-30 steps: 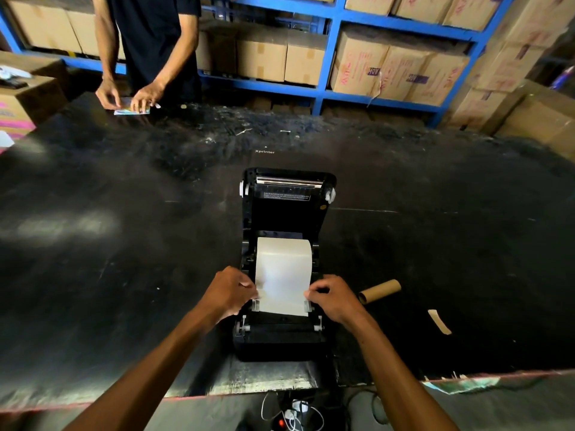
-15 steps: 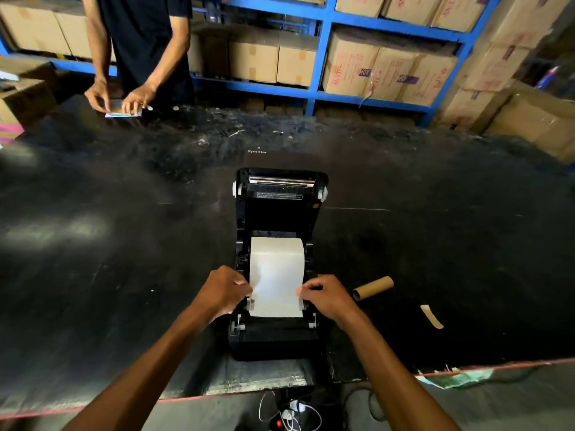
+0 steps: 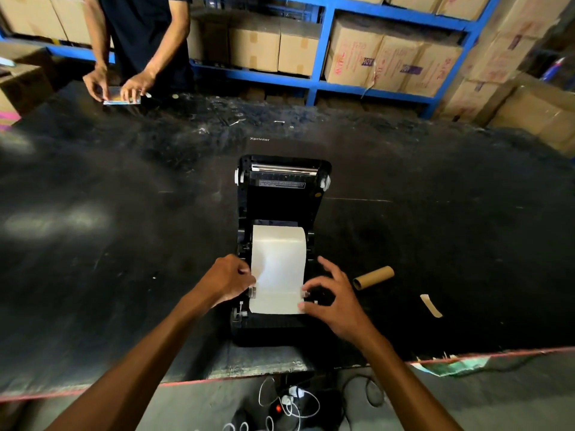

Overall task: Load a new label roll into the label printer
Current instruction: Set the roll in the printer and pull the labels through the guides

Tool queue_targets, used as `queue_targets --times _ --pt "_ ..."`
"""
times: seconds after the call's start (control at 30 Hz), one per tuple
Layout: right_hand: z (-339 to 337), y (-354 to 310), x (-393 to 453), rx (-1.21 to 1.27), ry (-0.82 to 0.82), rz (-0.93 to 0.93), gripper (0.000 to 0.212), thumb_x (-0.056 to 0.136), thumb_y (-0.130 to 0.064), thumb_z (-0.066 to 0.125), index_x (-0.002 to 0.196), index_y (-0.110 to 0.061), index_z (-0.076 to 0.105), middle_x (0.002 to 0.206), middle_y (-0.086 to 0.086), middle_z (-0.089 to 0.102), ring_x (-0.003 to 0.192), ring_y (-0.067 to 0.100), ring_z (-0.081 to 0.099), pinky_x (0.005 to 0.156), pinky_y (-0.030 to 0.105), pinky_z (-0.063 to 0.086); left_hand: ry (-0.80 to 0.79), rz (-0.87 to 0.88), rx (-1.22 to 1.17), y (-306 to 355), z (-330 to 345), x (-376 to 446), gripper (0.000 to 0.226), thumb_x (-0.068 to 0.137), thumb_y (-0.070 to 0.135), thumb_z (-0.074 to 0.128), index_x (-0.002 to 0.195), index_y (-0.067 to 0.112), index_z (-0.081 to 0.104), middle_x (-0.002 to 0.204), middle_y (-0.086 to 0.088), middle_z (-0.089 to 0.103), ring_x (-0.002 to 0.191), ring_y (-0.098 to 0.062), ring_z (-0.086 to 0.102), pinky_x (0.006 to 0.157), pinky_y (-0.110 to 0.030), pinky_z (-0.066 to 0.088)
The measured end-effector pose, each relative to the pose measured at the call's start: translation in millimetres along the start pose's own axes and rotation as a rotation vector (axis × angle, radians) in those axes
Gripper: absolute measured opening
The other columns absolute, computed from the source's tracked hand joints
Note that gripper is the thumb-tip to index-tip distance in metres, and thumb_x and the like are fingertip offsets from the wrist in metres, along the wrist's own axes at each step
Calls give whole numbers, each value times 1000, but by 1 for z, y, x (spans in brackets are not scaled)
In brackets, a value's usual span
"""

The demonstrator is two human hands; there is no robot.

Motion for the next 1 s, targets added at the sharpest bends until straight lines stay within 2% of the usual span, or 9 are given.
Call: queue_targets --times 0.17,0.33,0.4,0.5,0.57,0.67,0.77,0.87,1.0 --pt "8 3 -9 -65 -87 -34 27 68 -27 81 93 -34 72 154 -15 14 140 7 8 113 33 9 4 11 14 -1 0 2 24 83 15 64 71 -6 66 69 -11 68 53 -16 52 51 -26 41" --pt "9 4 -9 -66 -35 -70 12 72 -25 78 84 -28 76 149 -18 19 139 8 13 113 33 11 7 15 30 -1 1 1 23 84 15 64 74 -5 68 72 -12 71 51 -14 53 48 -23 41" --pt "10 4 -9 -57 11 -83 7 75 -24 76 82 -24 77 148 -16 24 137 7 16 113 34 13 20 35 46 -2 3 -1 20 85 15 64 69 3 68 68 -3 68 52 -12 56 48 -20 42" --pt "9 2 -10 -30 64 -79 5 77 -22 73 81 -22 76 146 -15 28 137 9 18 112 35 13 151 156 57 -1 1 -11 25 82 18 68 59 21 60 58 6 63 45 -6 52 46 -20 40" --pt "9 1 -11 -22 101 -87 5 78 -20 72 81 -21 76 145 -13 32 137 9 20 112 33 13 152 300 15 -1 -1 -22 24 80 23 71 59 24 58 57 8 63 42 -3 50 44 -16 39" --pt "12 -1 -14 -18 151 -101 5 79 -16 72 82 -17 76 142 -8 38 136 12 24 112 33 17 40 501 162 1 3 -39 15 75 40 73 81 31 62 79 18 56 66 4 54 59 -9 41" --pt "14 0 -19 1 178 -91 6 79 -16 72 82 -14 77 141 -7 40 134 10 25 111 31 18 60 640 405 -3 18 -47 23 78 39 70 97 27 66 95 12 57 89 -5 49 76 -21 37" --pt "13 2 -26 15 166 -96 5 79 -17 72 80 -15 77 142 -7 40 134 7 23 109 30 16 139 693 390 -1 19 -54 4 82 23 68 85 25 71 86 7 66 81 -8 49 72 -24 35" --pt "12 4 -37 18 131 -119 4 78 -16 73 76 -16 76 143 -7 40 132 4 22 108 29 16 137 682 371 -7 25 -68 11 85 15 66 91 20 73 90 3 69 86 -10 56 69 -11 33"
Point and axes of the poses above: each hand's wrist, its own x-axis towards the middle knuckle, its own z-axis out of the palm, y = z × x, the point moved 2 cm from there along x, towards the middle knuckle
